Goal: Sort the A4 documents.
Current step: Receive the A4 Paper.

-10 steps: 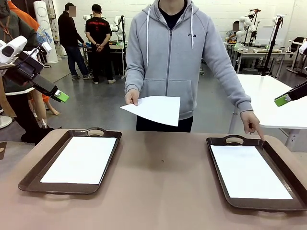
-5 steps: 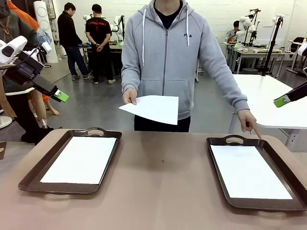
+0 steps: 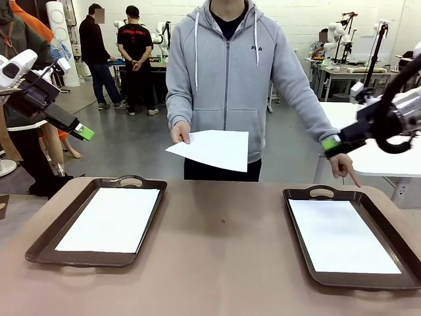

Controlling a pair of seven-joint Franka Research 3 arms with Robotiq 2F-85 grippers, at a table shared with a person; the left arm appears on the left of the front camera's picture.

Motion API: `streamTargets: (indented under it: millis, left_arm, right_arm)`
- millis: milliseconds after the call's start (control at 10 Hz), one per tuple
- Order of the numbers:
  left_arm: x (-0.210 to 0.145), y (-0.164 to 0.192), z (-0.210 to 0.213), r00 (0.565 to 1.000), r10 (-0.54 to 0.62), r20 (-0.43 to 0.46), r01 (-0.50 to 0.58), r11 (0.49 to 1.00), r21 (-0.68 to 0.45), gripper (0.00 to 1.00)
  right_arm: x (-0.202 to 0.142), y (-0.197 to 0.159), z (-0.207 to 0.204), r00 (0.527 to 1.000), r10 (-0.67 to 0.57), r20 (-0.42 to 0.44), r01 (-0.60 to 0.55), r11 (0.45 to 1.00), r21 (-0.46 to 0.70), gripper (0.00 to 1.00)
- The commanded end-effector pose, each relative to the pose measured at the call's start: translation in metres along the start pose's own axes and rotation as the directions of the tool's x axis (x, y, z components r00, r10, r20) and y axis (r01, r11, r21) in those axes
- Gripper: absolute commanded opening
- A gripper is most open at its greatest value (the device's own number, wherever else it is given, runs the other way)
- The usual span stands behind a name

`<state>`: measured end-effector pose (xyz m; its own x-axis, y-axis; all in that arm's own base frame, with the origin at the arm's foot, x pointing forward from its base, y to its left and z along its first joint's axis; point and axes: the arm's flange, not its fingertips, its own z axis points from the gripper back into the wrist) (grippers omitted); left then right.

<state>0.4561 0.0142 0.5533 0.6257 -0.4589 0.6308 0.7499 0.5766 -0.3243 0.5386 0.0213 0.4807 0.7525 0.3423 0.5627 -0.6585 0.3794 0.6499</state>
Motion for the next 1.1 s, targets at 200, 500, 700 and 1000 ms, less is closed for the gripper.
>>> streamTargets:
  millis: [200,500,700,1000]
  left_arm:
    - [-0.001,0.0,0.001,1.0,-0.009,0.001,0.009,1.0,0.001,1.0]
    - [-0.001,0.0,0.001,1.0,-0.009,0.001,0.009,1.0,0.001,1.0]
    - [-0.001,0.0,0.001,1.0,-0.009,0.001,0.009,1.0,0.001,1.0]
    - [-0.001,0.0,0.001,1.0,-0.009,0.001,0.009,1.0,0.001,1.0]
  right_arm:
    - [0.042,-0.039,-0.05,0.934,-0.328,0.139,0.282,0.92,0.273,1.0]
    - [0.057,-0.053,-0.114,0.896,-0.43,0.112,0.37,0.862,0.346,1.0]
    - [0.063,-0.054,-0.154,0.874,-0.478,0.089,0.411,0.823,0.392,1.0]
    - [0.065,-0.045,-0.197,0.845,-0.532,0.056,0.462,0.779,0.424,1.0]
